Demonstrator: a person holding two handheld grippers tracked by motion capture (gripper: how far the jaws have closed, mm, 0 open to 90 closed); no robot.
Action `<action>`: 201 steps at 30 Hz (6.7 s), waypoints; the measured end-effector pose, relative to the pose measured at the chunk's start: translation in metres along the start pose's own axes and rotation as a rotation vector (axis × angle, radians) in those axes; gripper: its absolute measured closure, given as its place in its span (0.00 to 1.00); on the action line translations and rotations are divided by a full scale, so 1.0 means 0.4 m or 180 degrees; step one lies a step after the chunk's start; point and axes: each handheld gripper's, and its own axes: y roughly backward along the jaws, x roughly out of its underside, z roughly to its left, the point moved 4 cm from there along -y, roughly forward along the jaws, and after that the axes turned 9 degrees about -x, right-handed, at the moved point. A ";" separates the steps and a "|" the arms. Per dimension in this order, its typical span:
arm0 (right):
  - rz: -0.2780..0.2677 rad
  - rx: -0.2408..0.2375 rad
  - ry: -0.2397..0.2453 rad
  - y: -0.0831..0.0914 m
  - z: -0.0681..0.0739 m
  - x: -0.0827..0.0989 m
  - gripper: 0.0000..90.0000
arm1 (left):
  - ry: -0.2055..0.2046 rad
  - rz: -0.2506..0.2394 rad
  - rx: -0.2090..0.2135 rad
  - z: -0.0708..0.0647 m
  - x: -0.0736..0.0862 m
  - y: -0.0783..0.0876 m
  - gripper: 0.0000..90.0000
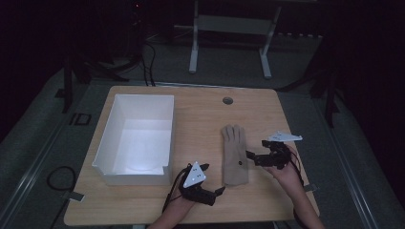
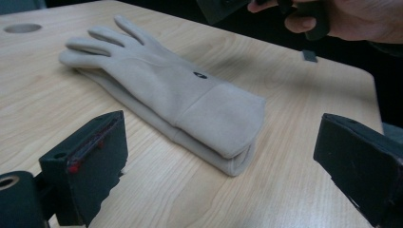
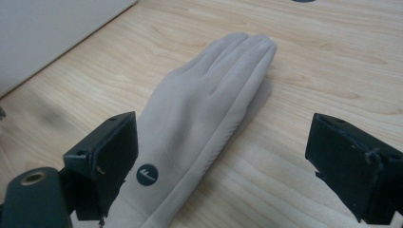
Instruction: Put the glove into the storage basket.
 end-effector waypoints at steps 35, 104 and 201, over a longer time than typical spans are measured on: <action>0.0141 -0.0187 -0.0749 -0.218 -0.132 -0.048 0.37 | -0.0540 0.0570 0.0731 -0.029 -0.054 -0.134 0.26; -0.0393 -0.0424 -0.0542 -0.133 -0.041 -0.133 0.89 | -0.0556 0.0935 0.0954 0.014 -0.176 -0.095 0.92; -0.0484 -0.1340 0.0069 -0.385 0.466 -0.597 0.89 | -0.0313 0.0908 -0.0242 0.364 -0.206 0.489 0.92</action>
